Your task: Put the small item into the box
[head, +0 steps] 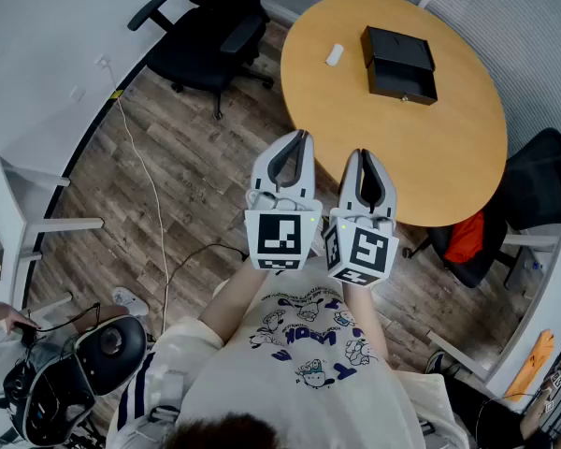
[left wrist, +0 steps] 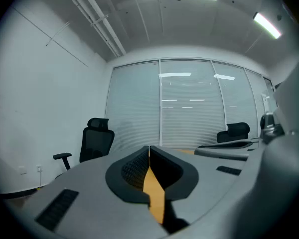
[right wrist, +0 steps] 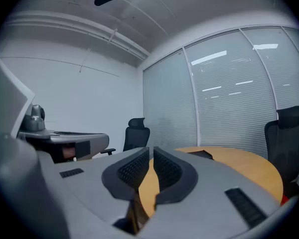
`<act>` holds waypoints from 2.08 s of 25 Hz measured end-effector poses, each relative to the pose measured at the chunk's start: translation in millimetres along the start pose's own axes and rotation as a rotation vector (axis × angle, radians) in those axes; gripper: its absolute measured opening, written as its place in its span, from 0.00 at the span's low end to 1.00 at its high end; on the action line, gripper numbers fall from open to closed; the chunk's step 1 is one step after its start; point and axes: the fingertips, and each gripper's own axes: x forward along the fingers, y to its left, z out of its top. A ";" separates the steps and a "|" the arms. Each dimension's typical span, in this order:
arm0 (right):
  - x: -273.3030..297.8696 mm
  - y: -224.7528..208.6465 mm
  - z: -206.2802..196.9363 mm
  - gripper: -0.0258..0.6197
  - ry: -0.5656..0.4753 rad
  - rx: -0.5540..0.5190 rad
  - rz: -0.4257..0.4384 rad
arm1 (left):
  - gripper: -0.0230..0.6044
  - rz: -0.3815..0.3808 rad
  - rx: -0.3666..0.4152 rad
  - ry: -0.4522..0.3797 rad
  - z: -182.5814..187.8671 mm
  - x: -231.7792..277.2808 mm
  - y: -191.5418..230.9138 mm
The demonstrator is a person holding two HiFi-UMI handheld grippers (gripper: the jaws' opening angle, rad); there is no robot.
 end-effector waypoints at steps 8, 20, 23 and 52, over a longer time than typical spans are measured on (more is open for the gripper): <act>13.7 -3.8 -1.7 0.11 0.004 0.001 0.004 | 0.06 0.003 -0.002 -0.001 -0.3 12.7 2.8; 42.5 -17.3 -4.6 0.11 0.016 0.014 0.027 | 0.06 0.024 -0.006 0.023 -6.3 43.0 4.9; 54.8 -27.0 -6.6 0.11 0.021 0.021 0.033 | 0.06 0.033 -0.010 0.026 -8.3 56.6 2.6; 142.8 -73.6 -18.2 0.11 0.075 0.066 0.081 | 0.06 0.121 -0.023 0.080 -27.1 144.2 11.2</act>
